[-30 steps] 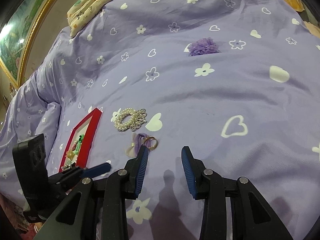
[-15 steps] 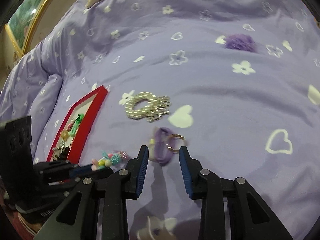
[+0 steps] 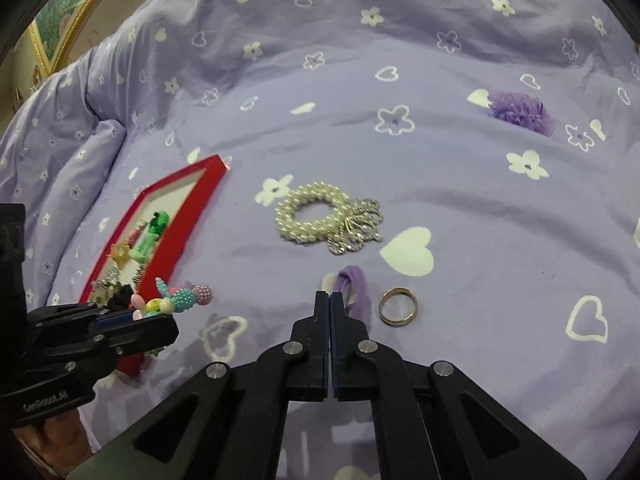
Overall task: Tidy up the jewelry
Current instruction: 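Grasp the pastel bead charm with the left tool while the right tool grasps the lavender hair tie, then carry the bead charm with the left tool while the right tool carries the lavender tie to the tray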
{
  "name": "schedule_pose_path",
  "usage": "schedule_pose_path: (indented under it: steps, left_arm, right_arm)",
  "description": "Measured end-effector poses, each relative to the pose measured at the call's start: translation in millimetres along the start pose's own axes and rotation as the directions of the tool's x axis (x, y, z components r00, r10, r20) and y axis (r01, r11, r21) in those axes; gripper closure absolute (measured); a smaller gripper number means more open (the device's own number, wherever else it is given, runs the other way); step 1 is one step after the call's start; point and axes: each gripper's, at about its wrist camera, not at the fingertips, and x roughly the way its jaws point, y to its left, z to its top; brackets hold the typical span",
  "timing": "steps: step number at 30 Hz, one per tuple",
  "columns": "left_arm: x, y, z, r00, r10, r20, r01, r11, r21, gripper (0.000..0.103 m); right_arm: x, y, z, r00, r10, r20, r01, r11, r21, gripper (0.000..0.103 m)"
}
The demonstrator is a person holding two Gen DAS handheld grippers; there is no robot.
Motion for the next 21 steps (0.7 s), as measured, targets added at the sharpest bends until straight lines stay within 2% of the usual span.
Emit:
schedule_pose_path:
  steps: [5, 9, 11, 16, 18, 21]
  left_arm:
    - [-10, 6, -3, 1.0, 0.005, 0.011, -0.005, 1.0, -0.016, 0.095]
    - [-18, 9, -6, 1.0, 0.01, 0.021, -0.01, 1.0, -0.024, 0.095]
    - [-21, 11, -7, 1.0, 0.012, 0.025, -0.011, 1.0, -0.028, 0.095]
    - [-25, 18, -7, 0.999, 0.015, 0.031, -0.014, 0.999, -0.045, 0.095]
    - [-27, 18, -7, 0.999, 0.017, 0.035, -0.015, 0.999, -0.048, 0.095]
    - [-31, 20, -8, 0.999, 0.021, 0.043, -0.019, 0.999, -0.048, 0.095]
  right_arm:
    - [7, 2, 0, 0.999, 0.012, -0.036, -0.012, 1.0, 0.003, 0.095]
    - [18, 5, -1, 0.997, -0.055, -0.049, 0.054, 0.998, -0.023, 0.093]
    - [19, 3, -1, 0.996, -0.074, -0.05, 0.073, 0.997, -0.021, 0.089]
    - [23, 3, -3, 0.996, -0.054, -0.07, 0.052, 0.998, -0.023, 0.08]
    - [28, 6, -4, 0.994, -0.07, -0.078, 0.067, 0.997, -0.046, 0.079]
    - [29, 7, -3, 0.993, -0.089, -0.071, 0.087, 0.995, -0.042, 0.084]
